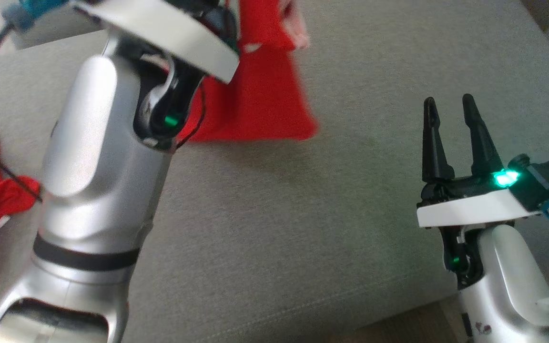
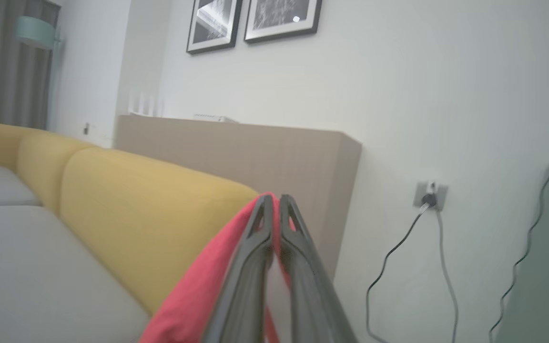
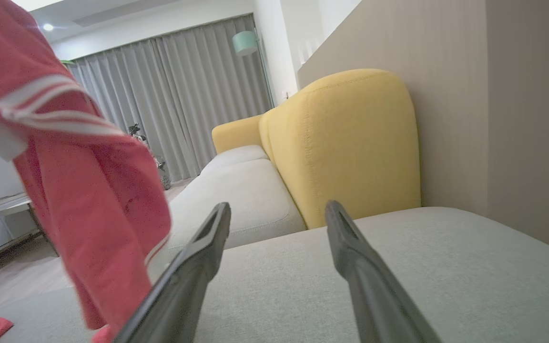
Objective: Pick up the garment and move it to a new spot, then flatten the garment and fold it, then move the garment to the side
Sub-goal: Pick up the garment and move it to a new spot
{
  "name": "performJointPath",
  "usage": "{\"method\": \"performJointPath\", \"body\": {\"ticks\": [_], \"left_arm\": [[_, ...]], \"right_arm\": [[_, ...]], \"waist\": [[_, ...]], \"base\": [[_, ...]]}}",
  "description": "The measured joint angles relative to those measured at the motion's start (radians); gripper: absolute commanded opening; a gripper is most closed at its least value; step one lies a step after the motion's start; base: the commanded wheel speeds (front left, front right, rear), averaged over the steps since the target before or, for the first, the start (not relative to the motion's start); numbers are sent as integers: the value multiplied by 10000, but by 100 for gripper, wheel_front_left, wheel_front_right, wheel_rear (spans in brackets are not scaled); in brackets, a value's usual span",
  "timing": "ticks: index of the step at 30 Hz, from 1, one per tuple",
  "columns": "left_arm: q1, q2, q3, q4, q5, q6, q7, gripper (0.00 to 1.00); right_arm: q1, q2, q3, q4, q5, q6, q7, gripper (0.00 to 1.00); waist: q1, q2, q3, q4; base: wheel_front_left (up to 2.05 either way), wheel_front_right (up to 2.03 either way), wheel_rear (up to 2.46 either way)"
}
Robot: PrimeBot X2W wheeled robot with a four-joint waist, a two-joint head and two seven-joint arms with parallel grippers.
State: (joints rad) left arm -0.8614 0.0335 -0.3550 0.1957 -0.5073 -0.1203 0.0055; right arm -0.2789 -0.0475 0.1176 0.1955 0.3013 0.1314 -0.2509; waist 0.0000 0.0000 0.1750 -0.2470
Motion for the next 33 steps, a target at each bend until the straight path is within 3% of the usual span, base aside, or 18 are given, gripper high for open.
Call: {"method": "performJointPath", "body": {"ticks": [4,10,17,19,20,21,22,27,33], "left_arm": [[-639,-27,-522,-226,-1728,341,-617,0],[-889,84,-1007,719,-1883,514,-805,0],[830,2320,-1407,3455,-1083,307,-566,0],[877,2656,-1459,4148,-825,222,-813,0],[832,2692,-1440,4462,-830,222,-934,18],[750,2698,-1452,4738,-779,238,-1087,96],[645,2686,-1465,4964,-644,240,-1277,100],[-171,2481,-1206,5935,-570,430,-2153,100],[-347,1988,-715,5818,-637,499,-2546,100]], "right_arm": [[0,0,-23,-54,100,0,0,100],[7,0,-362,-176,157,0,0,100],[4,0,-451,-311,153,0,-2,100],[1,0,-389,-309,148,0,-2,100],[-4,2,-324,-307,132,0,-2,100],[-9,4,-267,-305,98,0,-2,100],[-11,4,-234,-299,48,0,-2,100],[-189,2,-92,-153,-142,0,0,100],[-201,-4,82,138,-834,0,-2,100]], "waist": [[0,0,23,-424],[0,0,145,-530],[0,0,550,-250],[0,0,668,-129],[0,0,720,-65],[0,0,768,-7],[0,0,815,52],[0,0,926,392],[0,0,746,878]], "base": [[0,0,0],[0,0,0],[0,0,0],[0,0,0],[0,0,0],[0,0,0],[0,0,0],[0,0,0],[0,0,0]]}}
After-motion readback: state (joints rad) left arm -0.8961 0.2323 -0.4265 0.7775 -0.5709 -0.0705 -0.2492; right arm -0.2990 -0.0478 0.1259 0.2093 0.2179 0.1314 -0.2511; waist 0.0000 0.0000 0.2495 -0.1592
